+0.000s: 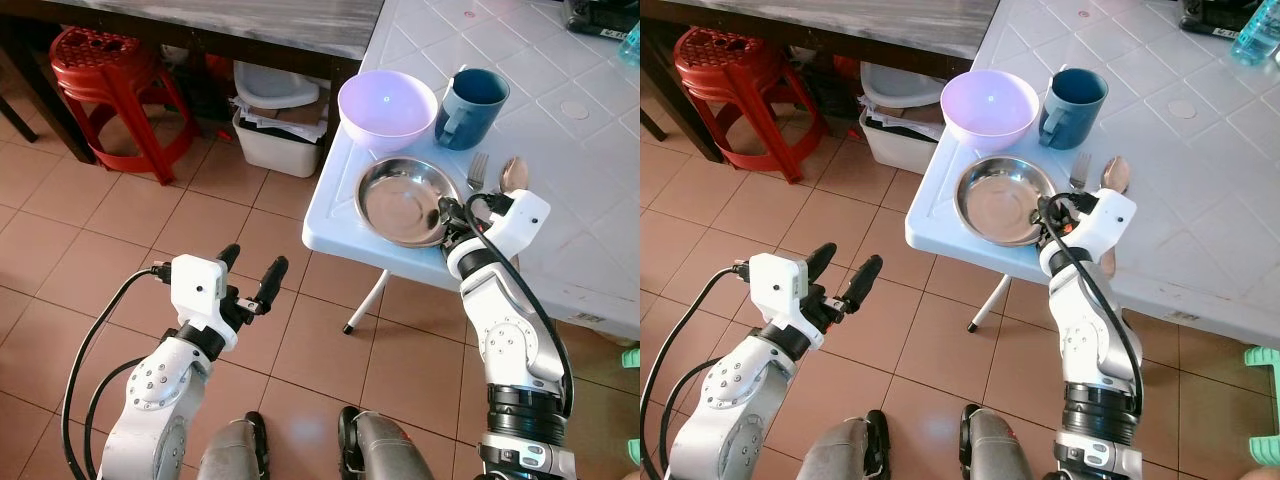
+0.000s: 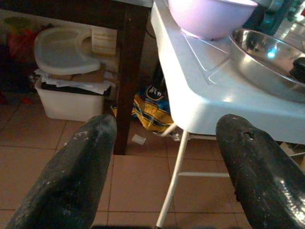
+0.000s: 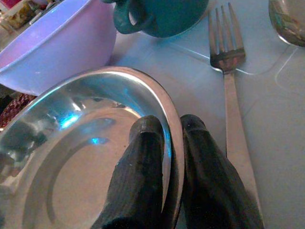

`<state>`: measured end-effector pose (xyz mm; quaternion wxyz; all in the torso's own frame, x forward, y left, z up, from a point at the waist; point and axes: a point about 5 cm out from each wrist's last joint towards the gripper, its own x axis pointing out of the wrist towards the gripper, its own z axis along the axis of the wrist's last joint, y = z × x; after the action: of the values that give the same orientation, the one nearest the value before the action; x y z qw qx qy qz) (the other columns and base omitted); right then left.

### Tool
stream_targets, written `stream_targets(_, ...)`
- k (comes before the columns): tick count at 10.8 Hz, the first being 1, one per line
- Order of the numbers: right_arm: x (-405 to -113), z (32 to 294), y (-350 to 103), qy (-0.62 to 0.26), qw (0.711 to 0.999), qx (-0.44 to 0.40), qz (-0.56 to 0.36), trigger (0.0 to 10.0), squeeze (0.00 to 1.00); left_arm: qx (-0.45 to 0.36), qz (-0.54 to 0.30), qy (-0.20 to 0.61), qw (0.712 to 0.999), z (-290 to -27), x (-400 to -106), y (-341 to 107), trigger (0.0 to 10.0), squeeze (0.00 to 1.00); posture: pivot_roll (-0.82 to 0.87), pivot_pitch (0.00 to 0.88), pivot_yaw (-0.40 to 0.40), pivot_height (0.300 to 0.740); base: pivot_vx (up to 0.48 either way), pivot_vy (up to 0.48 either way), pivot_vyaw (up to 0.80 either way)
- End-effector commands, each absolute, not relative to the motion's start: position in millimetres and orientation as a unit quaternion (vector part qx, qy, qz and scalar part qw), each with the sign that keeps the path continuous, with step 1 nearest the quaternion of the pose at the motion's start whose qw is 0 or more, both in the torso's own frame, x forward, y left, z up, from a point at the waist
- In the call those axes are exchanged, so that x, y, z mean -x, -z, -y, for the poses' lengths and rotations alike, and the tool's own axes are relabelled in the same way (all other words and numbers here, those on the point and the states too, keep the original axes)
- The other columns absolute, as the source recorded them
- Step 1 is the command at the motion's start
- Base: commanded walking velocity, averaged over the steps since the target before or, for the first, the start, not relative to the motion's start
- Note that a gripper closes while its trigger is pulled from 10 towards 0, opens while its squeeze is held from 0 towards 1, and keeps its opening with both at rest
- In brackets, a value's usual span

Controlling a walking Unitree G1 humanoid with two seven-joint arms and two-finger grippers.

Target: Setting the table

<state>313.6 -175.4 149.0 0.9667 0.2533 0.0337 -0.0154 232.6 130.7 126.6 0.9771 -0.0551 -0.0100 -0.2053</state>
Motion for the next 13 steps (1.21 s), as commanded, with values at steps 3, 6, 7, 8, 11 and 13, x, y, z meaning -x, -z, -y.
stream_targets(3, -308, 181, -138, 0.042, 0.97, -0.233, -0.047, 0.0, 0.0, 0.058, -0.007, 0.181, 0.982, -134, -234, -121, 10.0, 0.0, -0.01, 0.232, -0.016, 0.74, 0.0, 0.0, 0.0)
stream_targets(6, -301, 178, -131, 0.047, 0.969, -0.236, -0.057, 0.0, 0.0, 0.055, -0.011, 0.12, 0.991, -144, -240, -115, 10.0, 0.0, -0.01, 0.218, -0.018, 0.74, 0.0, 0.48, 0.0)
stream_targets(7, -300, 176, -129, 0.044, 0.969, -0.237, -0.059, 0.0, 0.0, 0.058, -0.006, 0.103, 0.993, -146, -244, -116, 10.0, 0.0, -0.01, 0.212, -0.017, 0.74, 0.0, 0.48, 0.0)
stream_targets(8, -299, 173, -127, 0.041, 0.969, -0.237, -0.064, 0.0, 0.0, 0.057, 0.006, 0.076, 0.995, -150, -249, -117, 10.0, 0.0, -0.01, 0.2, -0.018, 0.74, 0.0, 0.48, 0.0)
stream_targets(11, -300, 167, -147, 0.008, 0.991, -0.133, 0.006, 0.0, 0.0, 0.04, 0.024, 0.081, 0.996, -144, -252, -119, 10.0, 0.0, -0.02, 0.185, -0.018, 0.74, 0.08, 0.455, 0.0)
stream_targets(13, -298, 167, -157, 0.004, 0.995, -0.09, 0.043, 0.0, 0.0, 0.027, 0.027, 0.063, 0.997, -144, -257, -120, 10.0, 0.0, -0.02, 0.176, -0.013, 0.74, 0.304, 0.369, 0.0)
